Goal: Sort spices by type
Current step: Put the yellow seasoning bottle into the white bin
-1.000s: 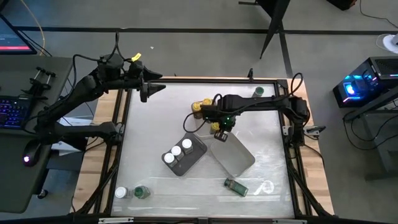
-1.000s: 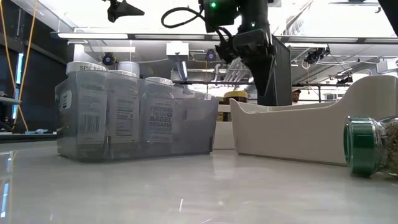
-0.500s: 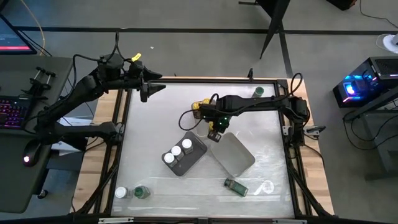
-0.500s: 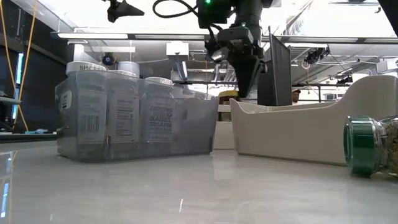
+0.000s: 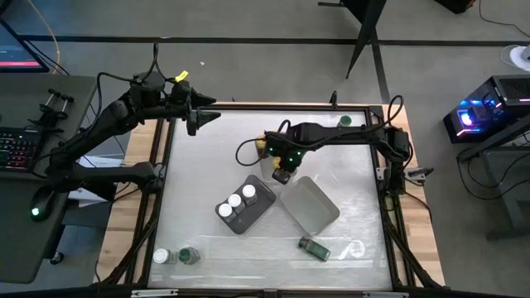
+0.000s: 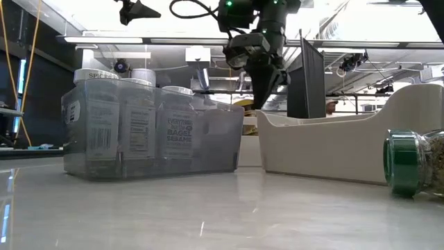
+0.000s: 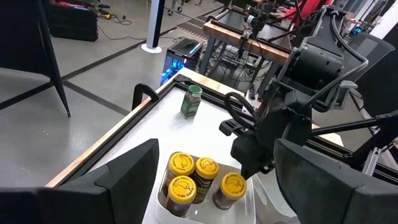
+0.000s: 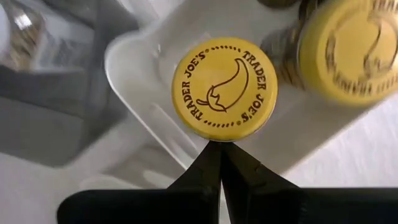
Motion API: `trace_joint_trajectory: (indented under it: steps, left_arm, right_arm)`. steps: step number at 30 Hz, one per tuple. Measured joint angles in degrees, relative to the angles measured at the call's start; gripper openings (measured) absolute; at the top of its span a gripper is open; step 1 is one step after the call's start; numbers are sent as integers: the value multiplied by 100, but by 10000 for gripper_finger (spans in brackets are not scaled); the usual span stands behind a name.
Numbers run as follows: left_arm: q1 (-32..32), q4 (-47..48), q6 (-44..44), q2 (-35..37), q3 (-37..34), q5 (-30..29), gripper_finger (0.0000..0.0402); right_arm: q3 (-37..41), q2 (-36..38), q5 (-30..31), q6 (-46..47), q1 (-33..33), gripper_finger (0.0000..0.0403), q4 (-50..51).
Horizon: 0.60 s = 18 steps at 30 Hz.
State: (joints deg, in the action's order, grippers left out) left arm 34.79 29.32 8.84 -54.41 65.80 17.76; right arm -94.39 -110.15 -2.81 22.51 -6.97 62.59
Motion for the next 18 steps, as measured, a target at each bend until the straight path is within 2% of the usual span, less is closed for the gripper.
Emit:
trace_joint_trajectory:
  steps: [6, 18]
  left_arm:
    - [0, 0, 2, 0, 0, 0, 305]
    - [0, 0, 13, -2, 0, 2, 305]
  right_arm:
    - [2, 0, -2, -56, 38, 0, 514]
    - [405, -96, 75, -47, 20, 0, 141]
